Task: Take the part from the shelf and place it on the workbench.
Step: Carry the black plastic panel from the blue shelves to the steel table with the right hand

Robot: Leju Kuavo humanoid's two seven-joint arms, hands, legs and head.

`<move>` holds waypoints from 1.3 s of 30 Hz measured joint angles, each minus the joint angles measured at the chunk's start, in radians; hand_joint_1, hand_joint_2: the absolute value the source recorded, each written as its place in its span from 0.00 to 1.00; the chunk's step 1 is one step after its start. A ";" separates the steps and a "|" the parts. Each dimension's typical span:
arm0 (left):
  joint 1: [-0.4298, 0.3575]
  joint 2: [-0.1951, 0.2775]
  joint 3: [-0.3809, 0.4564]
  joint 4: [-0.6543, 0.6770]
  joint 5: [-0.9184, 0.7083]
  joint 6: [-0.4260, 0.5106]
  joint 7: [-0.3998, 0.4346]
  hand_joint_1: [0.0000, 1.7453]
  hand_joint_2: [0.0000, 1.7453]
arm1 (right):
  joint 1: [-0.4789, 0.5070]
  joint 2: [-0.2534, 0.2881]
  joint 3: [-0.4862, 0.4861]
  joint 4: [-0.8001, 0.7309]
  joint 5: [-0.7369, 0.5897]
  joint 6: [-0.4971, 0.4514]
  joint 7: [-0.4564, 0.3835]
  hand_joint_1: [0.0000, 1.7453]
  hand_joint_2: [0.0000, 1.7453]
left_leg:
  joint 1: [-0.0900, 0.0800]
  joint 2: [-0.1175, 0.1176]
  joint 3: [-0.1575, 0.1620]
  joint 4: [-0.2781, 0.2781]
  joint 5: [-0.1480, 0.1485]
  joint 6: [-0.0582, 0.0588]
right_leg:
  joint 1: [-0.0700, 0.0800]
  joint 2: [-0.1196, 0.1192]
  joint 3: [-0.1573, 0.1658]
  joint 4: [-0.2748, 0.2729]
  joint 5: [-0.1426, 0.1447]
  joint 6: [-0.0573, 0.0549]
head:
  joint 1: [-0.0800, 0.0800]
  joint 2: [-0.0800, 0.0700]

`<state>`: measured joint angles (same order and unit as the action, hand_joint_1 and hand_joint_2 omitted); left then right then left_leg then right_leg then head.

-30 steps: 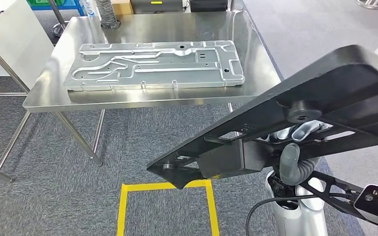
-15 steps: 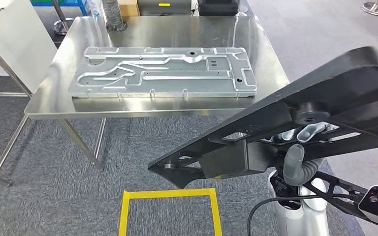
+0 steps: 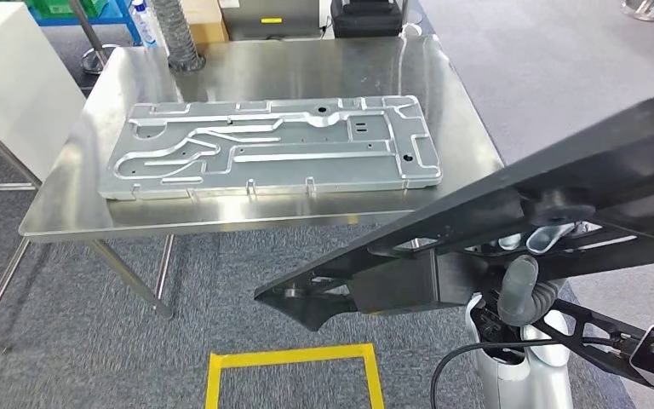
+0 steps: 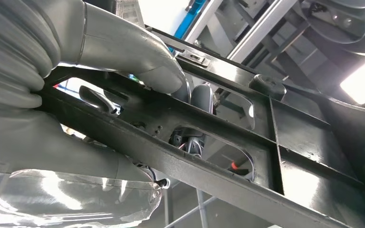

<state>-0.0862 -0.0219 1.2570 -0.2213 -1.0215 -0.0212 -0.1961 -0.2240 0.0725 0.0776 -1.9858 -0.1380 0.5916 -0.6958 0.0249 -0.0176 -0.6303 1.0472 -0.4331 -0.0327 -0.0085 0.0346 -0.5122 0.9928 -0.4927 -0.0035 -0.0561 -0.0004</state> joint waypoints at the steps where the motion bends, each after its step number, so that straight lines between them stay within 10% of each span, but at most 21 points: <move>1: 0.001 0.000 0.000 0.000 0.000 0.000 0.000 0.00 1.00 | 0.000 0.000 -0.001 0.001 -0.002 0.002 0.000 1.00 1.00 | -0.002 -0.002 0.004 -0.021 0.018 0.007 | 0.001 0.004 0.002 0.001 -0.006 0.007 | 0.000 0.000; 5: -0.002 0.000 0.000 0.000 0.004 0.001 -0.004 0.00 1.00 | -0.001 0.000 -0.011 -0.001 0.006 0.006 0.001 1.00 1.00 | -0.003 0.002 0.026 -0.031 0.012 0.041 | -0.001 -0.002 -0.008 0.043 -0.012 0.028 | 0.000 0.000; 9: -0.003 0.000 0.000 0.000 0.006 0.001 -0.005 0.00 1.00 | 0.001 0.001 -0.017 -0.005 0.011 0.008 0.000 1.00 1.00 | -0.006 0.003 0.055 -0.036 -0.012 0.056 | -0.003 -0.024 -0.156 0.266 -0.085 0.039 | 0.000 0.000; 11: -0.001 0.000 0.000 0.000 0.006 0.001 -0.005 0.00 1.00 | 0.004 0.001 -0.019 -0.007 0.013 0.007 0.000 1.00 1.00 | -0.010 0.003 0.074 -0.036 -0.028 0.058 | -0.003 -0.025 -0.202 0.292 -0.094 0.036 | 0.000 0.000; 16: -0.003 -0.004 0.000 0.000 0.004 0.000 -0.005 0.00 1.00 | 0.006 0.001 -0.022 -0.020 0.013 0.004 0.000 1.00 1.00 | -0.022 0.001 0.128 -0.040 -0.072 0.049 | 0.019 -0.029 -0.138 0.036 0.087 -0.008 | 0.001 0.000; 20: -0.005 -0.004 0.000 0.000 0.004 0.000 -0.005 0.00 1.00 | 0.010 0.004 -0.025 -0.032 0.013 0.004 0.000 1.00 1.00 | -0.024 0.004 0.134 -0.005 -0.075 0.030 | 0.013 -0.027 -0.105 0.006 0.086 -0.021 | 0.001 0.000; 27: -0.003 -0.001 0.000 0.000 0.001 0.001 -0.007 0.00 1.00 | 0.015 0.013 -0.033 -0.036 0.016 -0.011 0.000 1.00 1.00 | -0.013 0.009 -0.048 0.258 -0.189 0.003 | 0.007 -0.025 -0.053 -0.004 0.052 -0.028 | 0.001 0.000; 33: -0.003 0.000 0.000 0.000 -0.004 -0.001 -0.008 0.00 1.00 | 0.010 0.015 -0.062 -0.027 -0.002 0.012 0.000 1.00 1.00 | -0.007 0.011 -0.023 0.123 -0.091 -0.001 | 0.004 -0.023 -0.026 0.000 0.028 -0.019 | 0.001 0.000; 36: -0.003 0.001 0.000 0.000 -0.002 -0.002 -0.008 0.00 1.00 | -0.024 0.019 -0.142 0.016 -0.018 0.056 0.001 1.00 1.00 | -0.008 0.012 0.020 -0.016 0.002 0.028 | 0.005 -0.021 -0.007 0.018 -0.003 0.011 | 0.001 0.000; 39: -0.005 0.000 0.000 0.000 0.000 -0.003 -0.011 0.00 1.00 | -0.059 0.020 -0.188 0.052 -0.017 0.051 0.000 1.00 1.00 | -0.007 0.012 0.037 -0.028 -0.002 0.051 | 0.002 -0.025 -0.059 0.116 -0.033 0.029 | 0.001 0.000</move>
<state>-0.0914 -0.0216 1.2573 -0.2209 -1.0213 -0.0243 -0.2073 -0.2826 0.0922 -0.1102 -1.9334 -0.1547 0.6429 -0.6953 0.0180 -0.0060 -0.5934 1.0189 -0.4354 0.0187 -0.0062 0.0098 -0.5709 1.1088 -0.5253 0.0253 -0.0550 -0.0004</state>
